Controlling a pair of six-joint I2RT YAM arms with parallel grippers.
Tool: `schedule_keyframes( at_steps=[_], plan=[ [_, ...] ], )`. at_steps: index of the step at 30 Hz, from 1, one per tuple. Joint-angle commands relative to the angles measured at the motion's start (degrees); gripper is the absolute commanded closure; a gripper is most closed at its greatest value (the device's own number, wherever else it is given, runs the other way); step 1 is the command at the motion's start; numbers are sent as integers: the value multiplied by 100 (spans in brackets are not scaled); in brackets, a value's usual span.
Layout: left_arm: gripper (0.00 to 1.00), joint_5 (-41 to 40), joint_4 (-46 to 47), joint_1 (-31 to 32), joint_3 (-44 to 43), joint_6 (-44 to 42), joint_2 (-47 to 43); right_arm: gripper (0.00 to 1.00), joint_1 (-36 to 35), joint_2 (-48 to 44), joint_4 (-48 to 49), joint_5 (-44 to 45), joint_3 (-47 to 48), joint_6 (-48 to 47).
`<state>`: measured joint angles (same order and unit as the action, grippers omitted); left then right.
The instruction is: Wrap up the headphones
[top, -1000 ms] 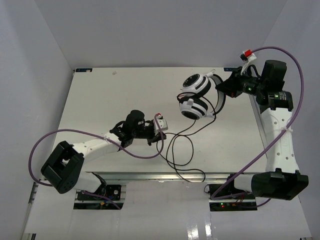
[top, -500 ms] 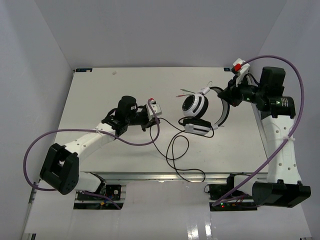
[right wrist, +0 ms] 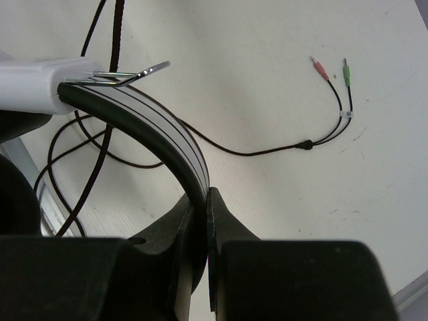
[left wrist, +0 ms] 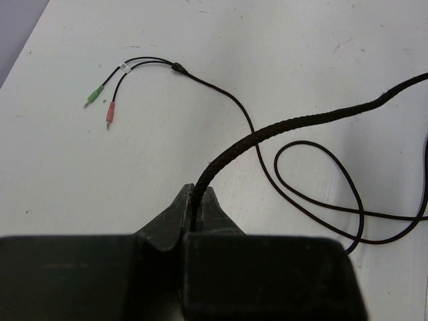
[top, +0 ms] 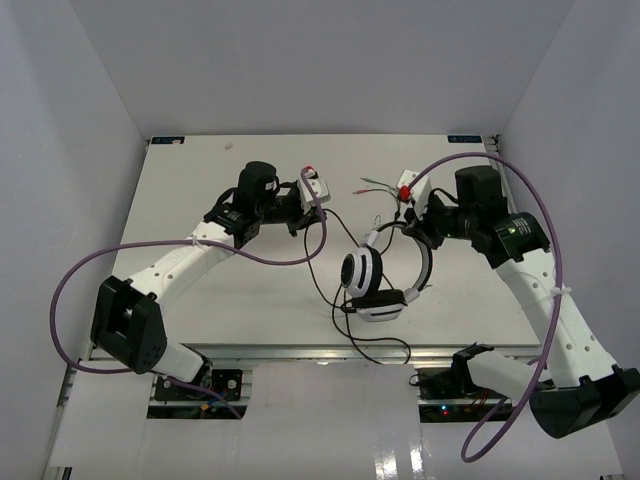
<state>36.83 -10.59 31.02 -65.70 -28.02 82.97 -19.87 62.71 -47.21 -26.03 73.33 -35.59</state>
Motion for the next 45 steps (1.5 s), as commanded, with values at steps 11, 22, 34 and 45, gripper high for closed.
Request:
schedule_keyframes(
  at_steps=[11, 22, 34, 45],
  plan=[
    [100, 312, -724, 62, -810, 612, -172, 92, -1248, -96, 1165, 2325, -734, 292],
    [100, 949, -1709, 585, -1493, 1401, 73, 92, -1336, 500, 1789, 4136, -334, 874],
    [100, 642, -2238, 1191, -2179, 2433, 691, 92, -1319, 1450, 2012, 4276, 645, 2173],
    [88, -580, -1350, 1480, -2237, 4086, 873, 92, -672, 1915, 2162, 3873, 1307, 4120]
  ],
)
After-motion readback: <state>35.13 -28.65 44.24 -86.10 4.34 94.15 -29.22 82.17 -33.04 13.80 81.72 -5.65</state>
